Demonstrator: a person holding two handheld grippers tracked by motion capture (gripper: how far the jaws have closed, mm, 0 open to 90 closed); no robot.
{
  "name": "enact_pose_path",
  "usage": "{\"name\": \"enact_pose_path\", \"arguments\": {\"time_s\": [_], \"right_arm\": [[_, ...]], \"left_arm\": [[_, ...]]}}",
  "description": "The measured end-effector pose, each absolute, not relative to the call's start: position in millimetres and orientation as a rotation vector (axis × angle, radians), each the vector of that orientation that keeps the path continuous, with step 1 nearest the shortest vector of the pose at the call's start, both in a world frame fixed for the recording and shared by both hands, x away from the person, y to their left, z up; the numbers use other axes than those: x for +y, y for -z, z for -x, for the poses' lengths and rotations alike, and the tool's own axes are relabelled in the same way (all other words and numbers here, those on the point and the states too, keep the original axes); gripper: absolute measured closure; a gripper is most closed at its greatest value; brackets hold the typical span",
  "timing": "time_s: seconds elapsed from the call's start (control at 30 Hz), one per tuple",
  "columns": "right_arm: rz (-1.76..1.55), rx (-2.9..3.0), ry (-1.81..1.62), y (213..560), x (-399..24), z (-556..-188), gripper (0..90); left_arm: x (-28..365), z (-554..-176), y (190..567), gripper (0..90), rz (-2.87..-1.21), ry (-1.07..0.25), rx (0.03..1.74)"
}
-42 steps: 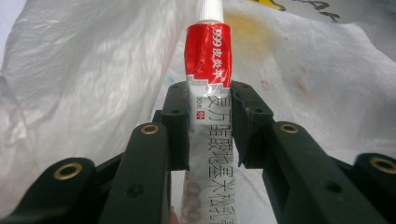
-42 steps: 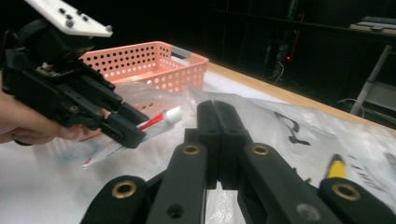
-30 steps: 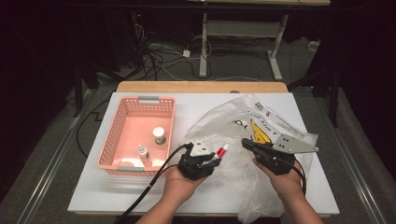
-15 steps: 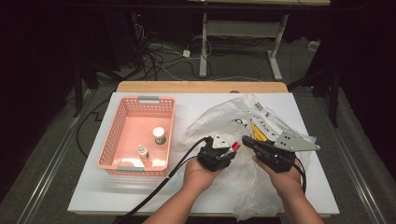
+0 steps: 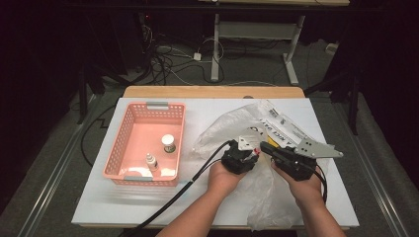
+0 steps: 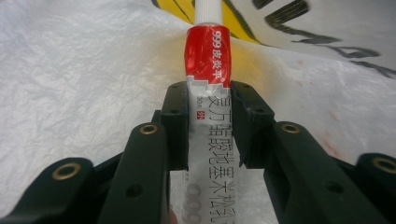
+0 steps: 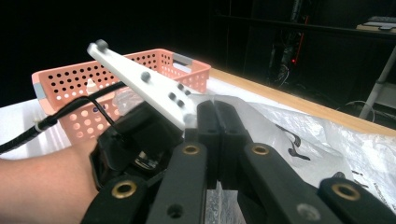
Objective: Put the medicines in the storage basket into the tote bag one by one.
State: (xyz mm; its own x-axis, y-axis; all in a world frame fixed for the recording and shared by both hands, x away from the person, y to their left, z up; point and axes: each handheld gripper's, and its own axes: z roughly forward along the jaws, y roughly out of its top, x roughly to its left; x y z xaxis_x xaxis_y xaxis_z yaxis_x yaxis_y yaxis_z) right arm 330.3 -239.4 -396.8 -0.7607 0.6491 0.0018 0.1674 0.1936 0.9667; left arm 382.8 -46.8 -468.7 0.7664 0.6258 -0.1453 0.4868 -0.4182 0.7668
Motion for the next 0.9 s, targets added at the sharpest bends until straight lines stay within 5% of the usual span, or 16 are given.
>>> {"name": "enact_pose_path", "arguments": {"time_s": [0.13,0.57,0.9], "right_arm": [[-0.766,2.066,-1.592,396.6,-240.6,-329.6,90.0],[-0.752,2.083,-1.579,398.0,-239.6,-328.3,90.0],[-0.759,2.083,-1.571,398.1,-241.0,-326.0,90.0]], "left_arm": [[-44.8,-379.7,466.0,53.7,-2.098,-0.194,0.82],[-9.7,-345.9,460.0,32.1,-2.062,-0.121,0.748],[14.5,-313.9,449.2,3.2,-2.058,-0.097,0.739]]}}
